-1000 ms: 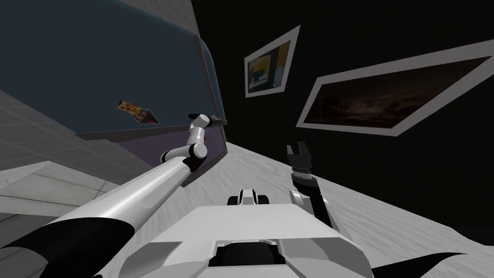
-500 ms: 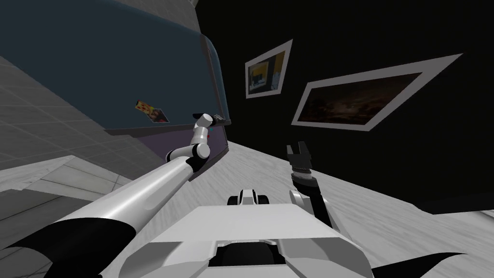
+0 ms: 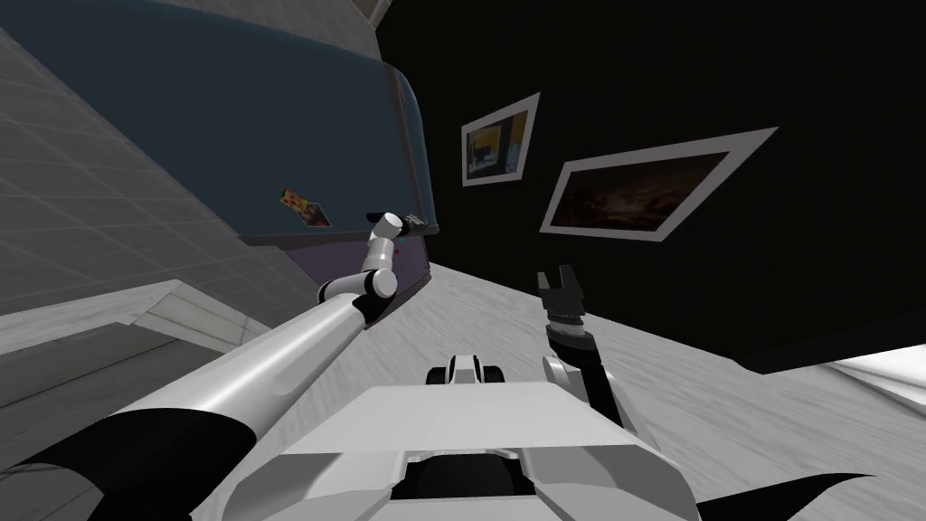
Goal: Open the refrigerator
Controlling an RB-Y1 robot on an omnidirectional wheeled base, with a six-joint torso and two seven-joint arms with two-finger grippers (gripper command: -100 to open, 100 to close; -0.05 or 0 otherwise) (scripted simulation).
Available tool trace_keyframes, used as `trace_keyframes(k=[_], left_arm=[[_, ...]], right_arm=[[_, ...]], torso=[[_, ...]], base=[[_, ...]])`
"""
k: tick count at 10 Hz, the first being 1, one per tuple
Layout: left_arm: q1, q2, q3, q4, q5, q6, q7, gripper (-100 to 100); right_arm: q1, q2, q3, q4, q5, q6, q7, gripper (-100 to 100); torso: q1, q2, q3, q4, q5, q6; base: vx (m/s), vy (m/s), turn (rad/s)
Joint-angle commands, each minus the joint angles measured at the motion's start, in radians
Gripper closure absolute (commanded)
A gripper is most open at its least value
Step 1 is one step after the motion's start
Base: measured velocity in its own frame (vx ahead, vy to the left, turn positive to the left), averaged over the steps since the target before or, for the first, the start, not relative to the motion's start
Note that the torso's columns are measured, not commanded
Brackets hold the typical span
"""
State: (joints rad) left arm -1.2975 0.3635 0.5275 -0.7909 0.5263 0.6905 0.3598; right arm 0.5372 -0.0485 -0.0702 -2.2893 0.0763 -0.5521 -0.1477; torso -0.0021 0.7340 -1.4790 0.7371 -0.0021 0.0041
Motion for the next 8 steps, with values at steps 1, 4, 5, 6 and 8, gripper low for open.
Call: trace_keyframes(k=[1, 4, 5, 6, 8], left_arm=[[-0.001, -0.026, -0.007, -0.006, 0.027, 0.016, -0.02, 100], [-0.007, -0.056, -0.016, -0.016, 0.058, 0.038, -0.041, 100], [-0.007, -0.056, -0.016, -0.016, 0.058, 0.038, -0.041, 100], [-0.01, -0.072, -0.02, -0.021, 0.074, 0.049, -0.052, 100], [-0.013, -0.087, -0.024, -0.025, 0.09, 0.06, -0.062, 100]], right_arm=[[0.0, 0.0, 0.0, 0.0, 0.0, 0.0, 0.0, 0], [0.0, 0.0, 0.0, 0.0, 0.0, 0.0, 0.0, 0], [0.0, 0.0, 0.0, 0.0, 0.0, 0.0, 0.0, 0], [0.0, 0.0, 0.0, 0.0, 0.0, 0.0, 0.0, 0], [0.0, 0.0, 0.0, 0.0, 0.0, 0.0, 0.0, 0]], torso=[[0.003, 0.005, 0.003, -0.001, 0.002, 0.001], [0.002, 0.0, 0.001, -0.002, 0.003, -0.006], [0.003, -0.001, 0.0, -0.002, 0.002, -0.005], [0.004, -0.002, -0.001, -0.001, 0.003, -0.006], [0.005, 0.004, 0.003, -0.003, 0.004, -0.004]], base=[[-0.216, 0.197, -0.065], [-0.21, 0.15, -0.047], [-0.159, 0.141, -0.035], [-0.237, 0.158, -0.046], [-0.242, 0.169, -0.057]])
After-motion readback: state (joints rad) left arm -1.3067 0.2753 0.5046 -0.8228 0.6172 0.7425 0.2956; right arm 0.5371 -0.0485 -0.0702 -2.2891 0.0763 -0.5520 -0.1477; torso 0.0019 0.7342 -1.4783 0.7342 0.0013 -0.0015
